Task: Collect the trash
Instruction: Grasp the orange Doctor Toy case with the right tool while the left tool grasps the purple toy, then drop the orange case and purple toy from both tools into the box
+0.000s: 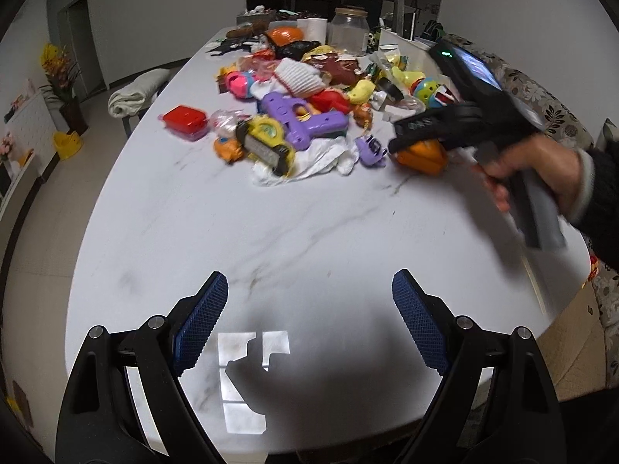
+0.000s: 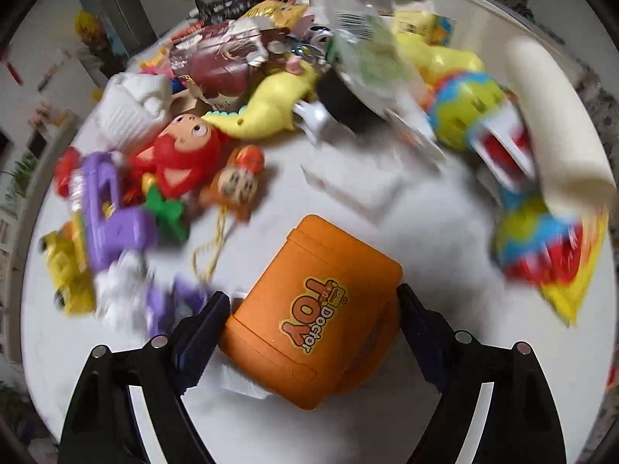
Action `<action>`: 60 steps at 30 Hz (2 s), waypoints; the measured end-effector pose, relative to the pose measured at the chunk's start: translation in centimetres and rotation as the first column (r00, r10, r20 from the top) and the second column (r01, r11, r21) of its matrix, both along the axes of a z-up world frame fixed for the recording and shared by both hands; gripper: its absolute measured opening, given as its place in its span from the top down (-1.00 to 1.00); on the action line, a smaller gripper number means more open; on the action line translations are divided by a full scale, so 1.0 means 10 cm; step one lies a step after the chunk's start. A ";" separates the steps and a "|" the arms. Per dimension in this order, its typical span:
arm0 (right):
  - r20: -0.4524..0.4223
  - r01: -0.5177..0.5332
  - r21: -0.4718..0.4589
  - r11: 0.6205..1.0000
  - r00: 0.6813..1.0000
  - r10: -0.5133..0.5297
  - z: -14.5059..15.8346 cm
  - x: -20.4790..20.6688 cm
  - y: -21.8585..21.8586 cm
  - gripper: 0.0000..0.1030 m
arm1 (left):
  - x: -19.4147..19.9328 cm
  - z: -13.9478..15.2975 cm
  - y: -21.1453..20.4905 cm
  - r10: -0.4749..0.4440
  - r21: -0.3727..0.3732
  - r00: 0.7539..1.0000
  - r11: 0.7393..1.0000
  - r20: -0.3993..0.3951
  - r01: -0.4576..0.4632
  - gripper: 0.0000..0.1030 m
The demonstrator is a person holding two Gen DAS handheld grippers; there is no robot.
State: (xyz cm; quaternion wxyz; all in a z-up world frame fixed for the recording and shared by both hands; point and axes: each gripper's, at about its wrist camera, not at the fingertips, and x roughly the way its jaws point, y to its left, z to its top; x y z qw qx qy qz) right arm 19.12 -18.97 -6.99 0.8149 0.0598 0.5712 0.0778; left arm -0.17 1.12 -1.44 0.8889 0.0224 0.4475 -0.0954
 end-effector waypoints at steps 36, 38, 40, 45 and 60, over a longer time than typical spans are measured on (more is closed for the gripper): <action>0.087 -0.099 0.165 0.981 0.993 0.085 0.66 -2.08 -1.14 -0.64 | 0.03 0.22 -0.85 -0.130 -0.099 0.991 0.986 0.023 0.132 0.35; 0.077 -0.175 0.185 0.967 0.984 0.163 0.64 -2.21 -1.01 -0.64 | -0.30 0.26 -0.85 -0.173 -0.061 0.985 0.983 0.004 0.173 0.35; 0.059 -0.243 0.191 0.951 0.970 0.236 0.62 -2.38 -0.91 -0.64 | -0.58 0.24 -0.85 -0.208 -0.016 0.978 0.978 -0.024 0.207 0.35; -0.014 -0.368 0.204 0.907 0.925 0.379 0.45 -2.81 -0.72 -0.64 | -1.15 -0.08 -0.85 -0.263 0.014 0.956 0.964 -0.129 0.267 0.21; -0.007 -0.398 0.168 0.902 0.914 0.405 0.39 -2.58 -0.55 -0.69 | -0.97 -0.24 -0.50 -0.164 0.008 0.978 0.986 -0.126 0.166 -0.68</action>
